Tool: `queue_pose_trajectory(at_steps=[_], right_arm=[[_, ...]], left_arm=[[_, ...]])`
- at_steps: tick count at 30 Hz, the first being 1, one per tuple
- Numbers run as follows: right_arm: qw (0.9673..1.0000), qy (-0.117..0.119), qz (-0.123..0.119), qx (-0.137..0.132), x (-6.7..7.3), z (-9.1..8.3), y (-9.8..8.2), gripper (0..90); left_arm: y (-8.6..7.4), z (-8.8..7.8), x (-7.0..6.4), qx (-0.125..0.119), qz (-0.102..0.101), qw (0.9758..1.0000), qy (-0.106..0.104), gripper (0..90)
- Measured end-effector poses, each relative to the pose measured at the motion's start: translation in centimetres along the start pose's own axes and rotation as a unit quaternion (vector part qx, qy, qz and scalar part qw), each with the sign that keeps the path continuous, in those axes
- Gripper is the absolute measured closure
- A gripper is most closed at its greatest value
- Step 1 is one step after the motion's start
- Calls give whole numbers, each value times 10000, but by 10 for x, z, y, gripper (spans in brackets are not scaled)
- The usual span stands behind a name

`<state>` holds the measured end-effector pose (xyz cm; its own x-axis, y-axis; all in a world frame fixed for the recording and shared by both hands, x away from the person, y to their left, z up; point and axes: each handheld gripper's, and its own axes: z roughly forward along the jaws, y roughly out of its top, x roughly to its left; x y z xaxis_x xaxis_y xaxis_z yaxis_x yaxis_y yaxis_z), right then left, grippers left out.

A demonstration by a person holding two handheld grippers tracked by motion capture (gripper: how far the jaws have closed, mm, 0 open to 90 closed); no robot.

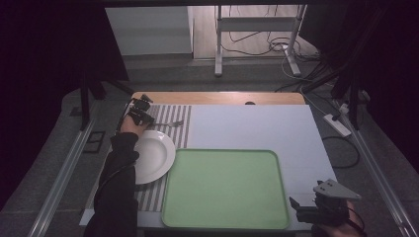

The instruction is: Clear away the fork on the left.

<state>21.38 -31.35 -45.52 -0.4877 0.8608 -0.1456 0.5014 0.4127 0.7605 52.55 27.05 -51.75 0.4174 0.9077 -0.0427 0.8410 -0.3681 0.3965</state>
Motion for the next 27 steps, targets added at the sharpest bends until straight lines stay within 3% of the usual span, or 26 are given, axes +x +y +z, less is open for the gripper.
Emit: queue_pose_trajectory(at_steps=[7,14,19,21,22,25,27], right_arm=[[10000,-20,-37,21,1,1,1,0],[10000,-13,-35,20,1,1,1,0],[10000,-20,-42,24,1,1,1,0],[10000,-24,-43,27,1,1,1,0],[10000,-25,-43,31,1,1,1,0],[10000,-21,-35,30,1,1,1,0],[10000,-19,-35,40,1,1,1,0]], left_arm=[[-10,-8,-8,331,338,9987,-198,891],[-16,-11,-11,473,472,9969,-415,892],[-21,-11,-6,348,324,9969,-620,892],[-20,-12,-5,316,330,9974,-553,891],[-20,-15,-3,165,276,9981,-529,834],[-19,-19,-1,12,211,9981,-581,764],[-18,-20,-2,-111,216,9978,-612,646]])
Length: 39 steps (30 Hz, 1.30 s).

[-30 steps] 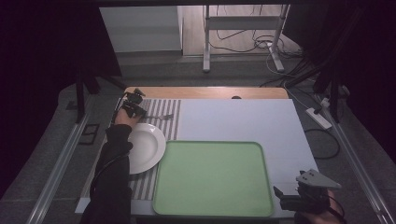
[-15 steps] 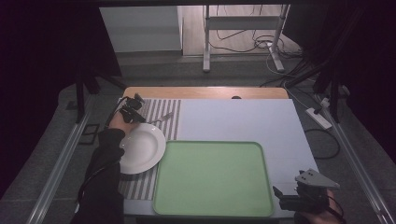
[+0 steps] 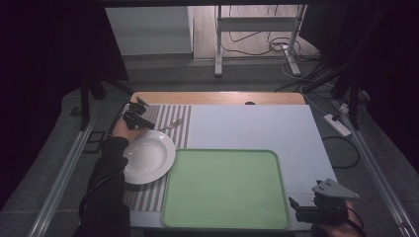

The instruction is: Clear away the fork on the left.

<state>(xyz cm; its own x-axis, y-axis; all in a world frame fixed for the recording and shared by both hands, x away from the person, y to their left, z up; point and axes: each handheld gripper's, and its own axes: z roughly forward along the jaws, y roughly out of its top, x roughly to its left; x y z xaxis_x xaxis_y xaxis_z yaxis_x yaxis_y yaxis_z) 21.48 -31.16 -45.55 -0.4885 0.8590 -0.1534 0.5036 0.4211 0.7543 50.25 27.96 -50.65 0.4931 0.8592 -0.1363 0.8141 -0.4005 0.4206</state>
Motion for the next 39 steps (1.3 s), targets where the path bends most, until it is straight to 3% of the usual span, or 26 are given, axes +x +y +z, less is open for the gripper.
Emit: queue_pose_trajectory(at_steps=[3,6,9,10,17,22,24,30,33,34,39], right_arm=[[10000,2,-5,-2,0,0,0,0],[10000,4,-8,4,0,0,0,0],[10000,11,-16,13,0,0,0,0],[10000,11,-13,13,0,0,0,0],[10000,22,-9,4,0,0,0,0],[10000,16,-15,7,0,0,0,0],[10000,18,-17,9,0,0,0,0],[10000,16,-39,32,0,0,0,0],[10000,0,-39,23,1,1,0,0],[10000,3,-37,23,1,1,0,0],[10000,12,-30,34,0,0,0,0]], left_arm=[[1,2,-4,-131,115,9998,2,492],[4,9,-9,-139,180,9997,-4,279],[8,15,-13,-118,85,9999,71,62],[10,16,-13,-119,54,9999,71,26],[16,30,-20,99,113,9998,137,0],[17,36,-22,273,216,9986,387,6],[16,34,-21,211,236,9988,380,37],[10,23,-14,42,400,9987,301,350],[5,18,-9,7,386,9989,251,598],[4,17,-8,9,367,9991,210,769],[-1,14,-3,-13,300,9995,53,846]])
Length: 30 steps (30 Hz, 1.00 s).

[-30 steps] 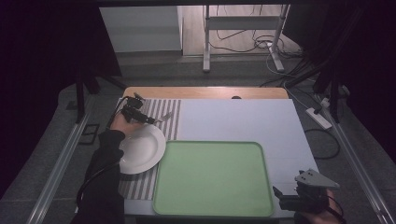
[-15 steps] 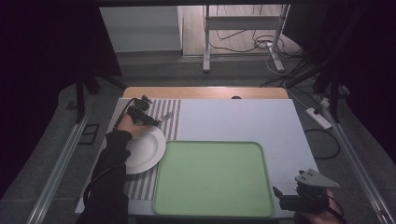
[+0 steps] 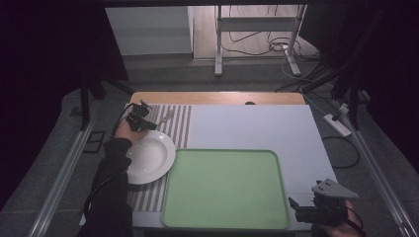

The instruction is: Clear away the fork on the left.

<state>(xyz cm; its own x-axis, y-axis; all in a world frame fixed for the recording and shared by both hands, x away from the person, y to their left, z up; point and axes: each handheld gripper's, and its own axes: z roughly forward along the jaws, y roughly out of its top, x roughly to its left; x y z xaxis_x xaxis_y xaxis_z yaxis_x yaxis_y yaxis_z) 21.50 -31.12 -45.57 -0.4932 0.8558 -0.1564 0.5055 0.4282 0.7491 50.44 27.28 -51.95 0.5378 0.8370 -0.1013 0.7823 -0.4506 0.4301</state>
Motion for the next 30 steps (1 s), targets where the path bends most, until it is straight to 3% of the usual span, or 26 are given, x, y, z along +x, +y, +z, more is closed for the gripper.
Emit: queue_pose_trajectory(at_steps=[8,18,30], right_arm=[[10000,-10,8,0,0,0,0,0],[10000,-9,12,-12,0,0,0,0],[10000,-6,12,-18,0,0,0,0]], left_arm=[[3,-1,-2,-140,-152,9997,-126,850],[19,-4,-24,-269,144,9992,-245,850],[30,3,-58,-347,437,9976,-419,850]])
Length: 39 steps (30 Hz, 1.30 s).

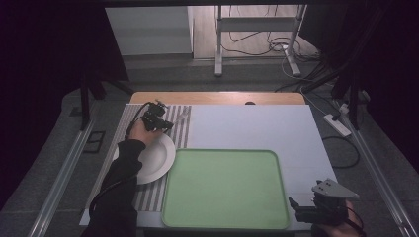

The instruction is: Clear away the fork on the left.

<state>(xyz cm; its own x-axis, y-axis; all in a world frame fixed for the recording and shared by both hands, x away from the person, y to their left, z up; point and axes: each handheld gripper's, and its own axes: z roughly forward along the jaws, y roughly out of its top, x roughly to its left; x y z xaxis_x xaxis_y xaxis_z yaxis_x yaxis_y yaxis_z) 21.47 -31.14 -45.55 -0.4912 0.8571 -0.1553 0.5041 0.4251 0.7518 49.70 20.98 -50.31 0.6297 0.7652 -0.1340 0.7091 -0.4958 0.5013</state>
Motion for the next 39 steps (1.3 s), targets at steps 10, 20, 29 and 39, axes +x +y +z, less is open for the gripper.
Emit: queue_pose_trajectory(at_steps=[10,20,29,39], right_arm=[[10000,-2,-12,-24,0,0,0,0],[10000,10,-24,-23,0,-1,0,0],[10000,31,-11,-59,0,-1,0,0],[10000,23,-49,-77,1,-1,0,0]], left_arm=[[10,2,-35,44,330,9993,-170,850],[10,2,-70,27,490,9983,-320,850],[0,-3,-98,115,522,9977,-411,850],[-23,-13,-125,173,494,9974,-492,849]])
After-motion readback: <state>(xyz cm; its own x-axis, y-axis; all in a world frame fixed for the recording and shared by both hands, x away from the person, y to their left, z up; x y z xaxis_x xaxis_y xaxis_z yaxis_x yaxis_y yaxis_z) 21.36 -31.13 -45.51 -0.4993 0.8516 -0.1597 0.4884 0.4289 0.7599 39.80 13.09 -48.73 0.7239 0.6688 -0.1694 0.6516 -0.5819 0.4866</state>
